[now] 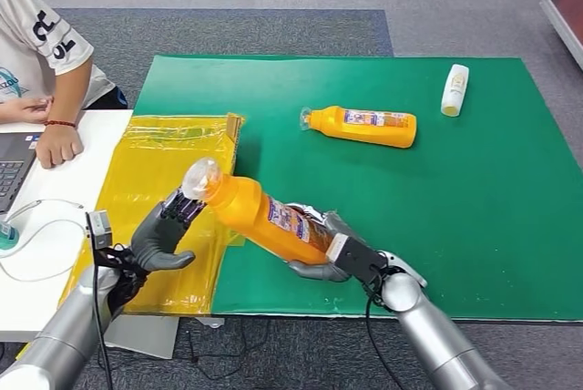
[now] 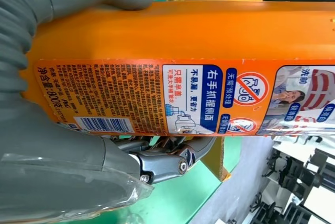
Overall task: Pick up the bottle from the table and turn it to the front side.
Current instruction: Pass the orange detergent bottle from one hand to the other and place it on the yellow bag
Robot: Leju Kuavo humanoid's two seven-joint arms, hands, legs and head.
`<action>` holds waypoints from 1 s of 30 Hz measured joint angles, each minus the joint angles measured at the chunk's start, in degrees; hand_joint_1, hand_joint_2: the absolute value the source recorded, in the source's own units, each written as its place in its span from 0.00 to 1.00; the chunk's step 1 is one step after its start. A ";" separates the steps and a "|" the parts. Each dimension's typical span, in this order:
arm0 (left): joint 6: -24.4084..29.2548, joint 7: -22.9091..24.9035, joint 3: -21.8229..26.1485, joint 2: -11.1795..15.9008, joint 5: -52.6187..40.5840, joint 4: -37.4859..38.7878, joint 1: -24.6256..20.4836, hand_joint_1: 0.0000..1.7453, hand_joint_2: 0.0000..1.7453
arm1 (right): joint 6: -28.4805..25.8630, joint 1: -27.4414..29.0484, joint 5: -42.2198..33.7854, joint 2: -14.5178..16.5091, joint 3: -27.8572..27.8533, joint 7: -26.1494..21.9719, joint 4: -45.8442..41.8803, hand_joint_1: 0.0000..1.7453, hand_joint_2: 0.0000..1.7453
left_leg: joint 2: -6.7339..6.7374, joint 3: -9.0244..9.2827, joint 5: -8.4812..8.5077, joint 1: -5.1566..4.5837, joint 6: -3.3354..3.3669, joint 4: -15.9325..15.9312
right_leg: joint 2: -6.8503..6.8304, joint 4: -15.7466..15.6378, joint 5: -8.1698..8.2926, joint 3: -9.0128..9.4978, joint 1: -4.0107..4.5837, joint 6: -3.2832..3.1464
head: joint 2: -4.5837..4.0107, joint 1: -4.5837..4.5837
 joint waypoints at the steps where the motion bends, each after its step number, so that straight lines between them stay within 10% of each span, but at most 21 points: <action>1: 0.02 0.00 -0.39 0.04 0.08 0.24 -0.43 0.00 1.00 | -0.22 -0.17 0.08 0.01 0.36 -0.03 0.20 1.00 1.00 | 0.00 0.00 0.00 0.00 0.00 0.00 | 0.00 0.00 0.00 0.00 0.00 0.00 | 0.00 0.00; 30: -0.54 0.00 -7.21 -2.49 1.67 4.78 -5.83 0.00 1.00 | -3.19 -3.61 1.16 3.33 6.20 0.36 7.71 1.00 1.00 | 0.00 0.02 0.00 -0.01 0.01 0.00 | 0.00 0.00 0.01 0.02 -0.01 -0.02 | 0.00 -0.01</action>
